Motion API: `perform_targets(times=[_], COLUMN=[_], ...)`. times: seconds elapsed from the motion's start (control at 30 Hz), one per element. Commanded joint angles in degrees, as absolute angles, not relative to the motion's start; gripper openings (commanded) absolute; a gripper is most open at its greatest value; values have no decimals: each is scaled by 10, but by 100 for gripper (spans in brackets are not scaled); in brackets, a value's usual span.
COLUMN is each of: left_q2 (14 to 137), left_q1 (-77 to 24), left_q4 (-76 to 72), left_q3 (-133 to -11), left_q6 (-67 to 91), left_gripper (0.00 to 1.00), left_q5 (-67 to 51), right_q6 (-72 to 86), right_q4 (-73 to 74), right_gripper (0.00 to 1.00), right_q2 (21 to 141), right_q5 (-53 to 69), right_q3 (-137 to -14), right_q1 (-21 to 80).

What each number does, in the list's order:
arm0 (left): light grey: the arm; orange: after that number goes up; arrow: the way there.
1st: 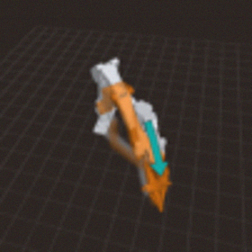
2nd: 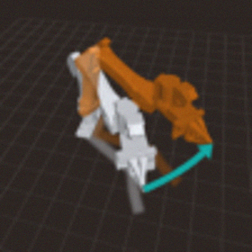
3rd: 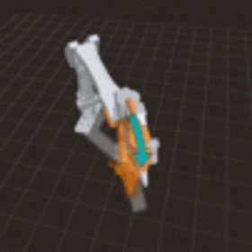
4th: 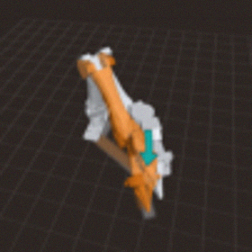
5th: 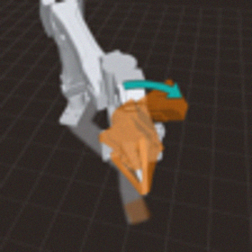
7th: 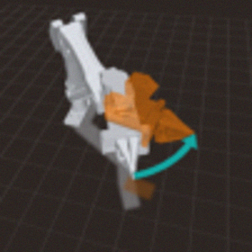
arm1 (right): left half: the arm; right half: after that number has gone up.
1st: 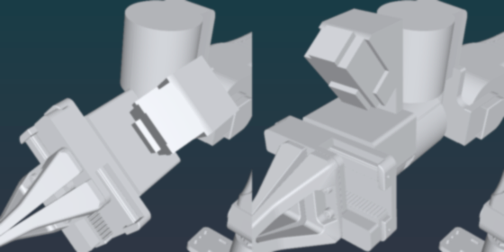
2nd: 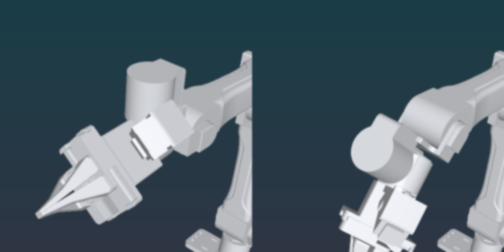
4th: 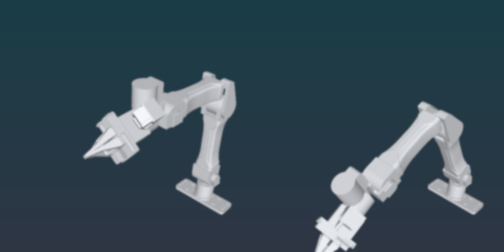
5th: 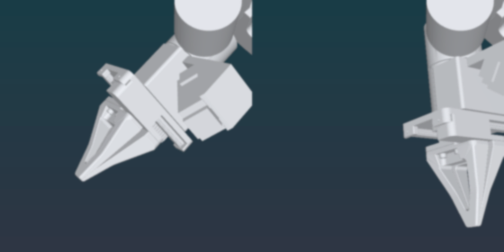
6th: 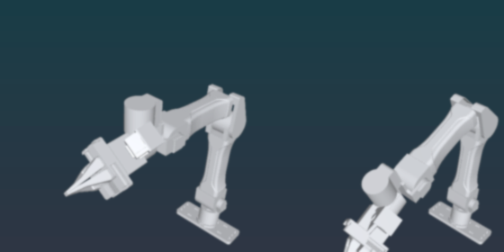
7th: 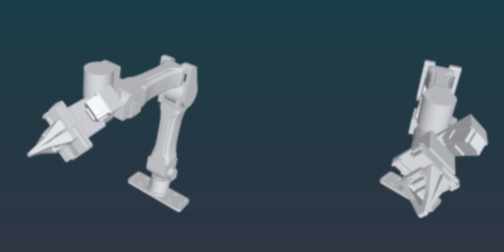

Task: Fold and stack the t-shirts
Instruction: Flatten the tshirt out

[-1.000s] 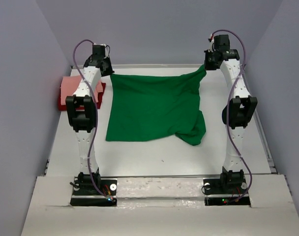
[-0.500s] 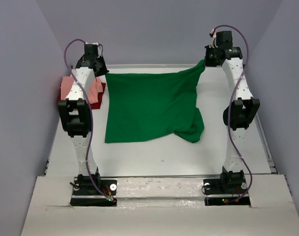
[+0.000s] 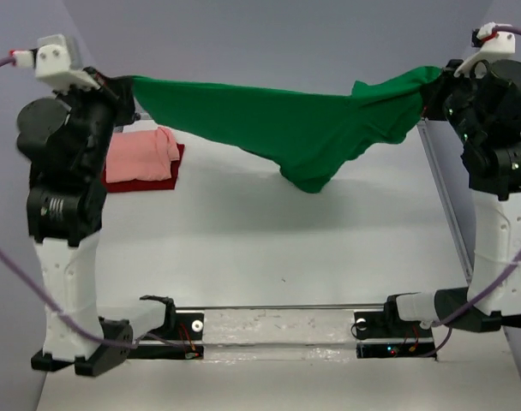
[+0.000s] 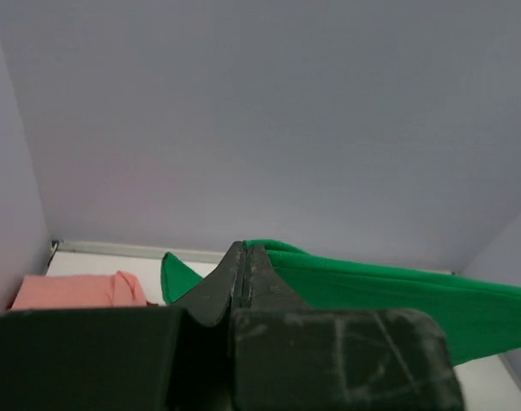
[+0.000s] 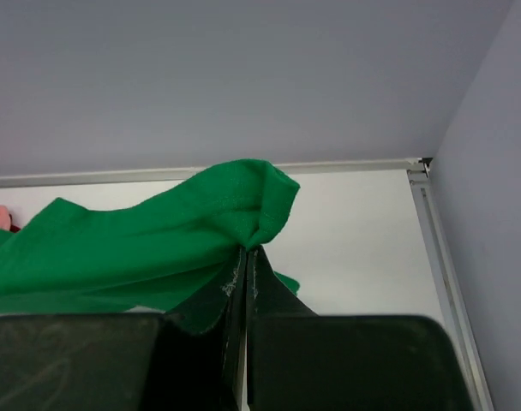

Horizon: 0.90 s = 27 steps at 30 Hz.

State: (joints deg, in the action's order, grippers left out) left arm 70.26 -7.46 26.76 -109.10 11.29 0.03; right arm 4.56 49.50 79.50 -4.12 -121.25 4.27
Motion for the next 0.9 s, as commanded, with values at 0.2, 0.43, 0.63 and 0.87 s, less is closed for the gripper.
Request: perform_targets(times=[0.2, 0.43, 0.63, 0.87], left_q2=[528, 406, 423, 558], left_q1=[-148, -159, -176, -181], left_q4=[308, 309, 327, 311], left_q3=[-991, -880, -917, -1010], left_q6=[117, 177, 157, 75], left_gripper=[0, 0, 0, 0], left_q5=[86, 79, 109, 162], right_q6=[84, 93, 86, -9], right_q4=[570, 591, 599, 547], right_gripper=[0, 0, 0, 0], right_q2=[673, 571, 587, 759], right_q5=[-109, -133, -127, -294], right_q3=[-1158, -1122, -1165, -1270], right_q1=[83, 105, 117, 222])
